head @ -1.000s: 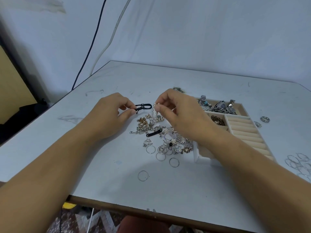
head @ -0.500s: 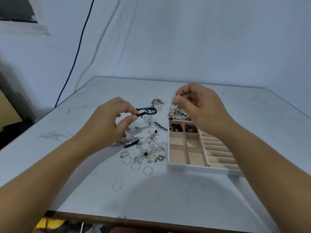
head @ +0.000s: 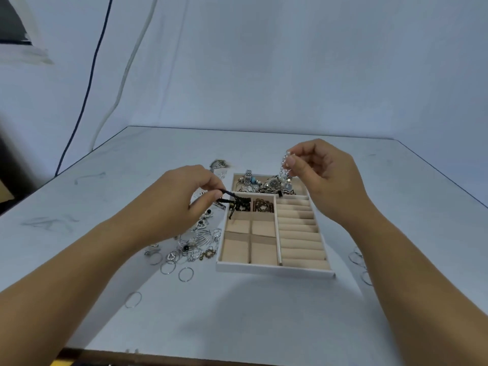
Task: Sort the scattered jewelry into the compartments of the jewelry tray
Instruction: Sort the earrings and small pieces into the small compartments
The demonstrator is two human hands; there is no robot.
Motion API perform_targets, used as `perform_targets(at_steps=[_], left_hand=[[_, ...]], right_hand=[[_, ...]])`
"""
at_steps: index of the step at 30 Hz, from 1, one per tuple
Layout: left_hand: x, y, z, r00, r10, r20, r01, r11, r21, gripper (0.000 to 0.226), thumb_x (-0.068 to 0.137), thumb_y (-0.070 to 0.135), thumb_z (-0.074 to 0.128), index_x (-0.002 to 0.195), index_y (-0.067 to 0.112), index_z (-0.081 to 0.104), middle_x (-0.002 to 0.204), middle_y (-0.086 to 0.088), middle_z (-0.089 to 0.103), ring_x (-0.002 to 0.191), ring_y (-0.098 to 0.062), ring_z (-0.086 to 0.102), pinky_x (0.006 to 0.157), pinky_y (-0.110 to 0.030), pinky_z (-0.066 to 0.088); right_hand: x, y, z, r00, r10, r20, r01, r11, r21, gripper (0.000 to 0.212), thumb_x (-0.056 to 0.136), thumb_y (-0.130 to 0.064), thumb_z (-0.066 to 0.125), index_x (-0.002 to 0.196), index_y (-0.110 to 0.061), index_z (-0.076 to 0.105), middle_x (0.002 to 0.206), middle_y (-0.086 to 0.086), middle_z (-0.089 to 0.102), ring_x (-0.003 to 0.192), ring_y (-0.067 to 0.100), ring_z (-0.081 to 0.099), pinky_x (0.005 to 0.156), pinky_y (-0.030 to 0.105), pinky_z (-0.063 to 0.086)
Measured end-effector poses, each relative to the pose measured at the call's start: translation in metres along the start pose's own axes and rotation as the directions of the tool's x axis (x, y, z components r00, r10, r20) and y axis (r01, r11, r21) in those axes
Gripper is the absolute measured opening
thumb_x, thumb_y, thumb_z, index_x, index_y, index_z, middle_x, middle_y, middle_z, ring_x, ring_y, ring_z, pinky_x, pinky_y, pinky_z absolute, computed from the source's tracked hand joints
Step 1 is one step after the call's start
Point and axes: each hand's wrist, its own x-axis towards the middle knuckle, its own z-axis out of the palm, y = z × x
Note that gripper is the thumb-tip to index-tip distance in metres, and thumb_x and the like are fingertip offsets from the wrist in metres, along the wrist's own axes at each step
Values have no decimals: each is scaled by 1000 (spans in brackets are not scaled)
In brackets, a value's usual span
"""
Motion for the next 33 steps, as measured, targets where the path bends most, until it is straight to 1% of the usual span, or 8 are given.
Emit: perform_targets(at_steps=[9,17,20,23,26,28,31,33], left_hand=[[19,17,3,984,-108,140,104,994,36,15,89,31,60,92,29,74,77,20,67,82,15,56,68,-2,42],[31,28,14,955,-131,267,141,990,-18,8,86,29,68,90,30,75,76,17,68,68,18,55,60,3,36],[33,24,21,947,-125,295,156,984,-84,3,81,31,73,83,33,75,73,18,68,76,13,58,64,2,36],[36,20,21,931,-123,345,161,983,-84,1,80,32,74,81,32,74,74,16,70,76,10,59,64,-3,40],[37,20,21,882,-103,460,125,992,-18,3,84,32,69,83,32,73,80,14,72,83,0,64,79,-18,48],[39,22,23,862,-85,499,70,996,50,7,86,32,67,81,31,72,81,12,70,89,-8,61,77,-22,46],[41,25,27,877,-44,479,-34,988,153,6,82,36,71,81,31,73,79,14,59,93,-7,40,75,-27,38],[40,25,29,914,-57,402,-17,984,177,17,71,43,78,79,30,70,79,13,55,87,-7,42,74,-30,43]], right_hand=[[-3,2,-5,1000,-7,20,6,1000,18,10,89,-15,65,90,-24,65,82,-3,70,77,15,65,75,30,56],[-5,5,-3,1000,3,28,-4,1000,19,7,88,-18,66,92,-23,66,84,-1,71,81,19,67,79,42,56],[-6,6,-1,999,3,32,-3,1000,14,6,88,-18,66,92,-23,67,84,-1,71,80,19,67,80,43,56],[-6,6,-1,999,-4,33,4,1000,0,7,88,-19,66,92,-24,66,83,-1,71,79,18,67,79,41,56],[-6,6,-1,999,-10,42,10,1000,0,8,88,-19,66,92,-26,66,83,-2,71,78,18,67,78,36,56],[-6,6,0,999,-15,48,15,1000,-1,8,88,-19,66,93,-25,66,83,0,70,78,17,67,76,31,55],[-7,6,1,998,-23,53,23,1000,-12,8,88,-19,66,93,-25,66,83,-1,70,77,16,66,74,27,54],[-7,6,1,998,-25,55,26,999,-21,8,88,-20,66,93,-27,65,81,-3,70,77,14,66,74,26,53]])
